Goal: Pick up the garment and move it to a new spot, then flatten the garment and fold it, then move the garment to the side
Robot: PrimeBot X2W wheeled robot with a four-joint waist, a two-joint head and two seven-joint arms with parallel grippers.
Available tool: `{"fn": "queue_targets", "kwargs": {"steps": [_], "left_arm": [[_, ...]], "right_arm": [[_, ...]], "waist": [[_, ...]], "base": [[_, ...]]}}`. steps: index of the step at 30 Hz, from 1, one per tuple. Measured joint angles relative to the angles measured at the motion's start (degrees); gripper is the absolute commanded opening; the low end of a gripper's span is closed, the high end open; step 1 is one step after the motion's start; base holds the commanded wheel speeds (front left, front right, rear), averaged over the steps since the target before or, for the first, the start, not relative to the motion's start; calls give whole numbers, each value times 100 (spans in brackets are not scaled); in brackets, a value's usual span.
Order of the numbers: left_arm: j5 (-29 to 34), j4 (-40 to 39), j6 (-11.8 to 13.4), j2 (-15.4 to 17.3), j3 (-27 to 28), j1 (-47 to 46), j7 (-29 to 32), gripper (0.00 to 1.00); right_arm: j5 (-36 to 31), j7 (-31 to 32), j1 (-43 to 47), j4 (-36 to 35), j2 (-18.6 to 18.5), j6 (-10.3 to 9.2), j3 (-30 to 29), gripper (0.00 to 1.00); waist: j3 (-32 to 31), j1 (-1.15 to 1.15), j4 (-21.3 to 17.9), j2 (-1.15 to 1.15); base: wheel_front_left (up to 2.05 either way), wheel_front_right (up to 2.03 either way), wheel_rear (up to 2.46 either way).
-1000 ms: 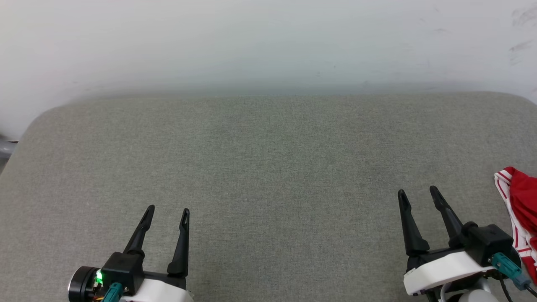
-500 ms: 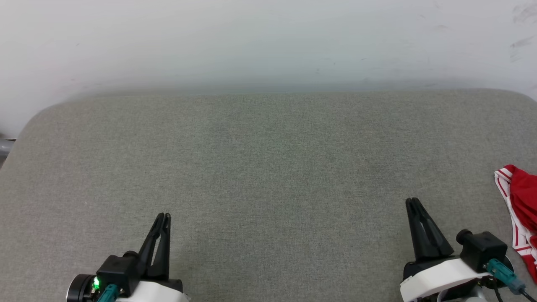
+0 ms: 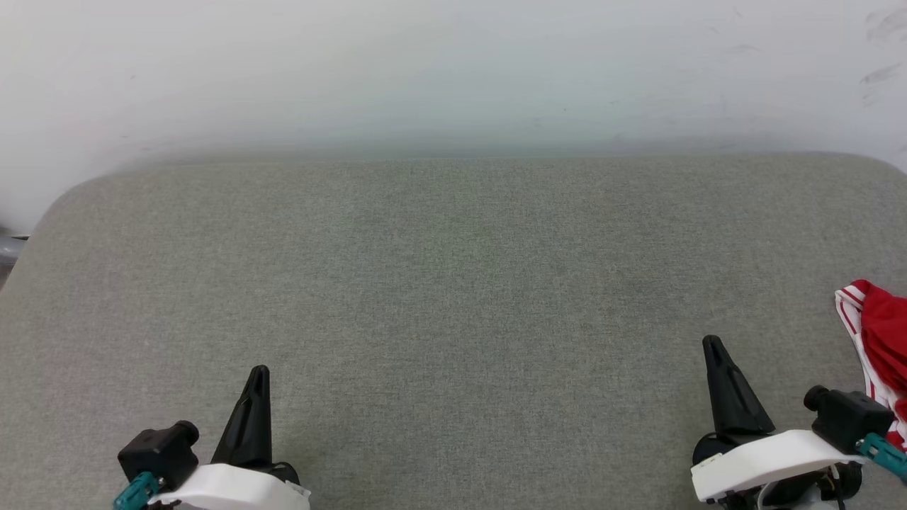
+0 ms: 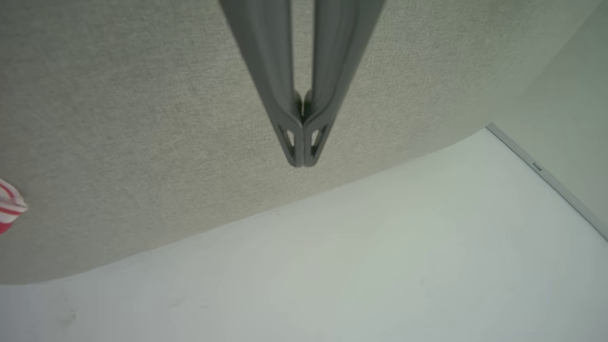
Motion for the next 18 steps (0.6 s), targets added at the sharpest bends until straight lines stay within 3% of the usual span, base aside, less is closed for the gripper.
{"fn": "queue_targets", "kwargs": {"steps": [18], "left_arm": [[-1729,205,-32,-38,149,-218,405,0]], "right_arm": [[1670,353,-40,55,-45,-1,-112,0]], "waist": [[-28,0,9,0]], "base": [[0,0,0]]}}
